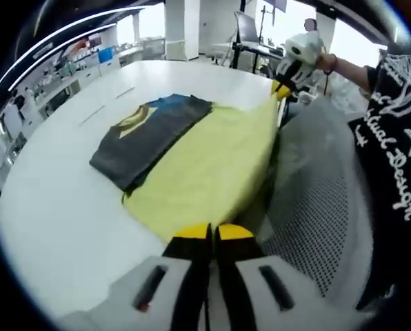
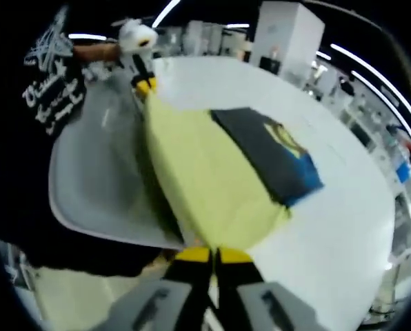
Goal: Fold the garment on the visible template until the final outline fits inside the template.
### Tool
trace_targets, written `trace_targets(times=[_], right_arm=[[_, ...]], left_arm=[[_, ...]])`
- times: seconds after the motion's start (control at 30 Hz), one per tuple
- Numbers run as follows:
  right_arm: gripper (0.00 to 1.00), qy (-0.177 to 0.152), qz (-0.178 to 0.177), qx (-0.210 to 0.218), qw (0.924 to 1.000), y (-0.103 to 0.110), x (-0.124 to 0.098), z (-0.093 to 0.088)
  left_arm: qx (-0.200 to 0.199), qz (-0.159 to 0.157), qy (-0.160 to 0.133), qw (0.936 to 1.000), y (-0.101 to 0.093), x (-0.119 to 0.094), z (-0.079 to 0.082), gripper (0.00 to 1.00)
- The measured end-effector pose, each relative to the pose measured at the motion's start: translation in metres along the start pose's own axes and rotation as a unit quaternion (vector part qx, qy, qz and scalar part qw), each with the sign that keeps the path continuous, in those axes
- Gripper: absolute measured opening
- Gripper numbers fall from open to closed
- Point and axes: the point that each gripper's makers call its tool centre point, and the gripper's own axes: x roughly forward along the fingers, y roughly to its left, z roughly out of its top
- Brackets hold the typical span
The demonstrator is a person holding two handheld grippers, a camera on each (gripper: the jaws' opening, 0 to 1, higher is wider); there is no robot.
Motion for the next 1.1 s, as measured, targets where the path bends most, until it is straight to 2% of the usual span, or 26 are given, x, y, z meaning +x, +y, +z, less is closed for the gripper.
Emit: trace_targets(times=[0.2,0.37,0.67,0.87,1.1], right_arm=[[0.00,-0.007,-0.027,-0.014,0.9995,-0.025,-0.005,0.012],[0.00,-0.004,-0.027,-0.029,0.9992,-0.037,-0.006,0.021],[0.00,-0.013,-0.056,-0.043,0.9974,-0.071,-0.008,0.047],[0.00,-0.009,-0.070,-0.058,0.9958,-0.090,-0.007,0.057],[0.00,-0.007,-0.084,-0.068,0.9941,-0.114,-0.002,0.067]], left_arm=[[0.009,0.015,-0.003,0.9998,0.017,-0.004,0.016,0.00],[0.007,0.026,-0.011,0.9996,0.034,-0.007,0.031,0.00],[0.035,0.052,-0.017,0.9979,0.060,-0.009,0.061,0.00],[0.063,0.070,-0.024,0.9953,0.084,-0.006,0.083,0.00],[0.068,0.072,-0.026,0.9947,0.109,0.001,0.094,0.00]])
